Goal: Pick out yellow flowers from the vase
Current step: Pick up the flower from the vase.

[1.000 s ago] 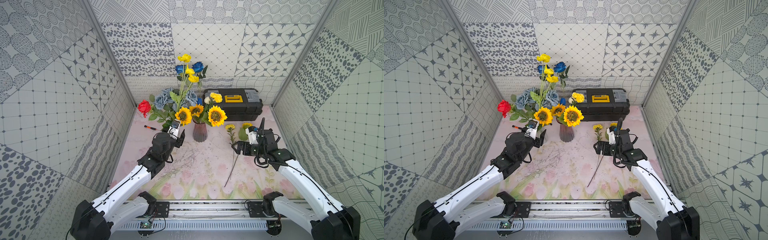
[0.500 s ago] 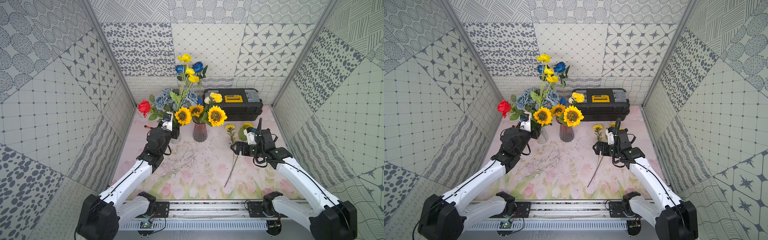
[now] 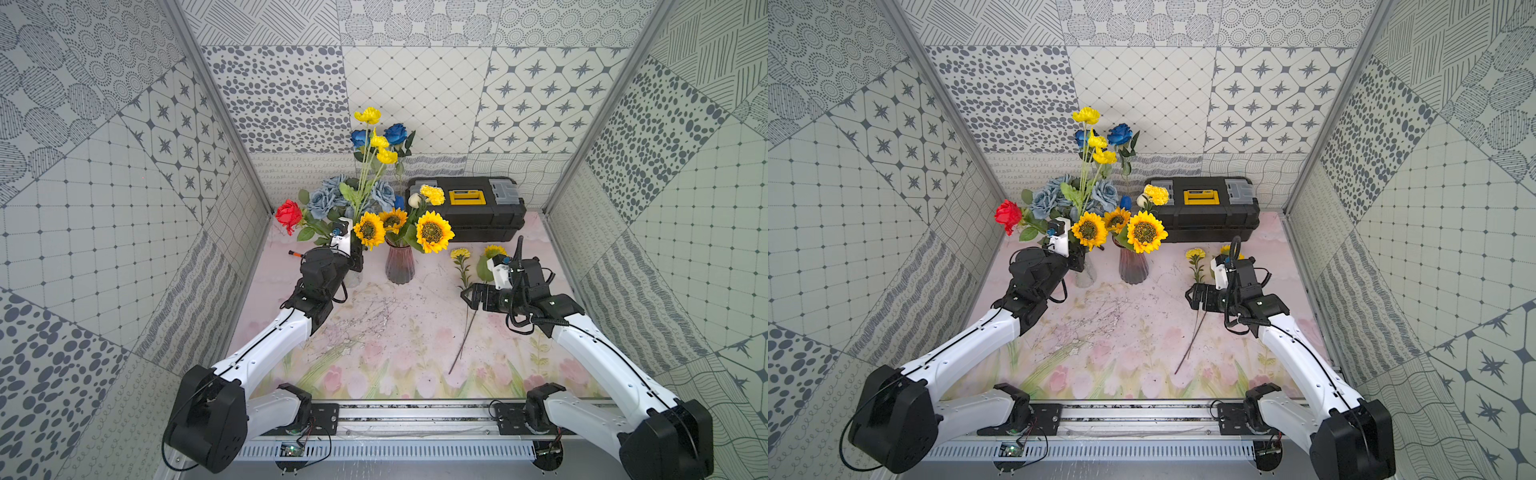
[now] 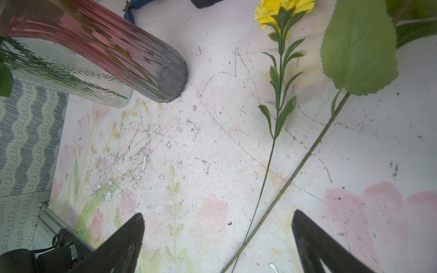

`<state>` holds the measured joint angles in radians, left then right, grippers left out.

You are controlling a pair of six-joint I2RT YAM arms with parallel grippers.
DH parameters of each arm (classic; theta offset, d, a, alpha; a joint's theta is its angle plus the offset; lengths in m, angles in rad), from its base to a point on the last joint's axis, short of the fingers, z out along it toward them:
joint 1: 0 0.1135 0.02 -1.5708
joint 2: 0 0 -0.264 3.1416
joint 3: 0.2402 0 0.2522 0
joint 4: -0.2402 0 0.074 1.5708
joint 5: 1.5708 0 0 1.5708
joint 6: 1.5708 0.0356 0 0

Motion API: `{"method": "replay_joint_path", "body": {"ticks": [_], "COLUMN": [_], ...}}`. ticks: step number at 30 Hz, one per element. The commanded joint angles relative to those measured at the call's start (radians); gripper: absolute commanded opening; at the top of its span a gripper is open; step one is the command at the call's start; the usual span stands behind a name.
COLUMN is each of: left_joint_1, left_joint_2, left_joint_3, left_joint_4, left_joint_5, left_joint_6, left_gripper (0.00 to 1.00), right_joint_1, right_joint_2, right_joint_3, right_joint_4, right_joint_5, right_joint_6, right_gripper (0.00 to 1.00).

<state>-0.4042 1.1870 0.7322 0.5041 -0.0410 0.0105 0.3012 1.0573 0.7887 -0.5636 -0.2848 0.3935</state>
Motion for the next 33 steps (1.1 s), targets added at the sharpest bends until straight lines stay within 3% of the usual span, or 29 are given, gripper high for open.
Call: {"method": "replay_joint_path", "body": {"ticks": [1,9,20,33], "left_joint_1": [0.004,0.005,0.005,0.005], "left_joint_2": [-0.001,-0.031,-0.071,-0.152], "left_joint_3": [0.024,0.031,0.066,0.214], "left_joint_4": [0.070,0.032,-0.029,-0.249], "left_joint_5": [0.027,0.034,0.042,0.143], "left_joint_6": [-0.020,-0.015,-0.005,0.034], "left_gripper": [0.34,0.13,0.09,0.08], "right_joint_1": [-0.003,-0.003,-0.002,-0.003], "right_joint_2": [0.004,0.004,0.005,-0.001], "right_joint_3": [0.010,0.004,-0.003,-0.015], "right_joint_4": [0.031,0.037,0.042,0.051], "right_joint_5": [0.000,-0.006,-0.010,-0.024], "right_joint_6": [0.004,0.012,0.016,0.025], "right_gripper": [0.98,0.98,0.98,0.98]}}
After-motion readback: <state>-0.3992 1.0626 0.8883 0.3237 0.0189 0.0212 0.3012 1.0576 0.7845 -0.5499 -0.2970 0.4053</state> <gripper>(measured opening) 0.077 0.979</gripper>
